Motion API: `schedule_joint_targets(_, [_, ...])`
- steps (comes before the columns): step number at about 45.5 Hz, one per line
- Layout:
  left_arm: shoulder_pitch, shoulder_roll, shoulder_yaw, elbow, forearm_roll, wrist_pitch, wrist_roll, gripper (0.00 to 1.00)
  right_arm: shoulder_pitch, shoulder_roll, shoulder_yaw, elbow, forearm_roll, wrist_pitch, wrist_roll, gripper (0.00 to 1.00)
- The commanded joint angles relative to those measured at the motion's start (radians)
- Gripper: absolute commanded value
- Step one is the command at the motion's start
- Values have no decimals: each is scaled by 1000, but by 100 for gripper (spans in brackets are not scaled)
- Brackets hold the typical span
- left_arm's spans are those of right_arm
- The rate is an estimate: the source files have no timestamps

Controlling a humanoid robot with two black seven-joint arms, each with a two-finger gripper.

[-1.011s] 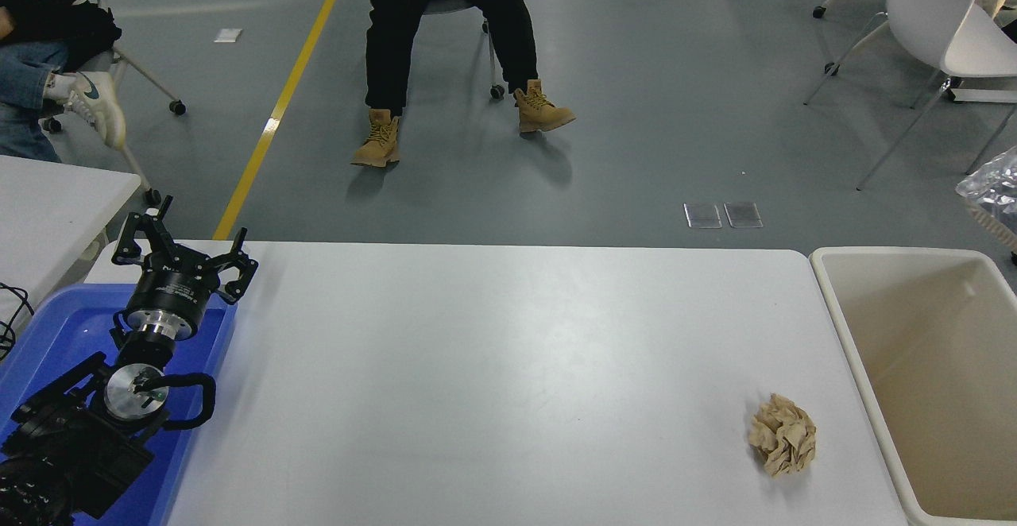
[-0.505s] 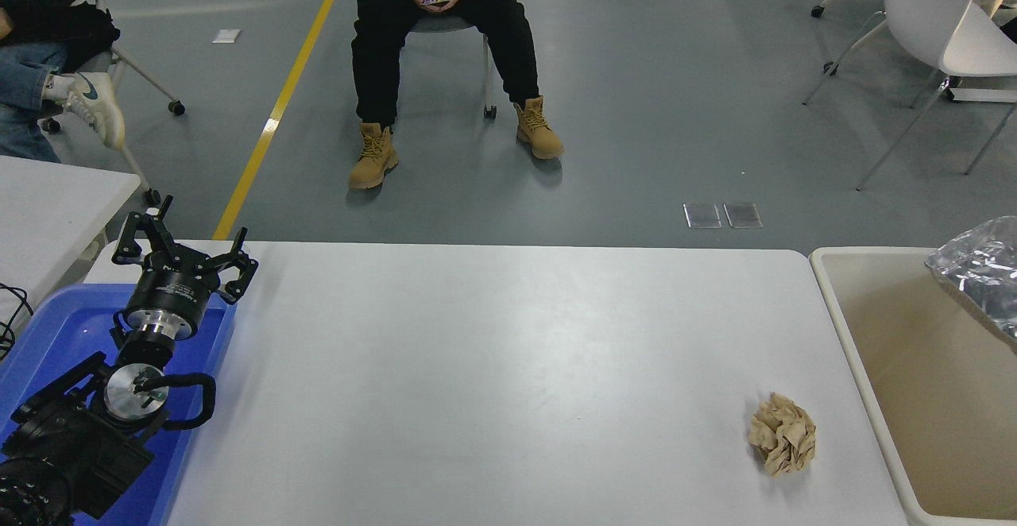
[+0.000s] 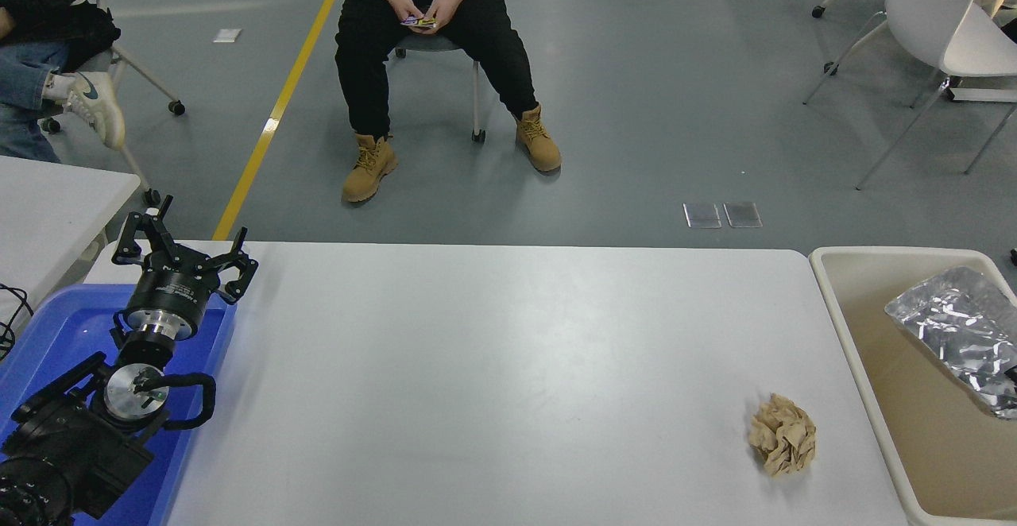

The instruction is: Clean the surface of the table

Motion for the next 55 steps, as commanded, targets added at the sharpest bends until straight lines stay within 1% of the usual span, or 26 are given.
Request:
schedule_joint_targets(1, [0,0,-1,0,0,0,0,100,-21,21,6,1,1,-18,0,0])
schedule_joint_targets(14, [0,0,-1,0,0,0,0,100,-22,21,6,3,0,-21,0,0])
schedule_joint_targets(18, [0,0,1,0,0,0,0,100,-22,21,7,3,1,-39,0,0])
schedule_joint_targets(19, [0,0,1,1,0,0,0,100,-22,21,7,3,1,-50,1,2])
schedule_joint_targets(21, [0,0,-1,1,0,0,0,100,-22,21,7,3,1,-79,1,31])
schedule_joint_targets(22, [0,0,-1,1,0,0,0,100,-22,21,7,3,1,-94,1,43])
schedule_joint_targets(23, [0,0,1,0,0,0,0,100,-22,21,7,3,1,-108,1,52])
schedule_joint_targets(24, [0,0,-1,1,0,0,0,100,-22,21,7,4,1,-121,1,57])
schedule_joint_targets(27, [0,0,-1,0,0,0,0,100,-22,21,7,9,1,-139,1,67])
schedule_joint_targets(30, [0,0,-1,0,0,0,0,100,-22,21,7,10,1,-144,1,82])
schedule_joint_targets(32, [0,0,1,0,0,0,0,100,-22,21,7,10,1,-145,1,88])
schedule_joint_targets(36, [0,0,-1,0,0,0,0,100,-22,21,7,12,1,-144,1,91])
schedule_joint_targets(39, [0,0,1,0,0,0,0,100,-21,21,11,12,1,-144,1,97])
schedule_joint_targets(44, [0,0,-1,1,0,0,0,100,-16,21,23,12,1,-142,1,97])
schedule_joint_targets(48, [0,0,1,1,0,0,0,100,28,7,124,13,1,-144,1,97])
schedule_joint_targets(51, [0,0,-1,1,0,0,0,100,112,-4,220,13,1,-142,1,97])
schedule_joint_targets(55, [0,0,-1,0,0,0,0,100,188,-27,345,12,1,-141,7,97])
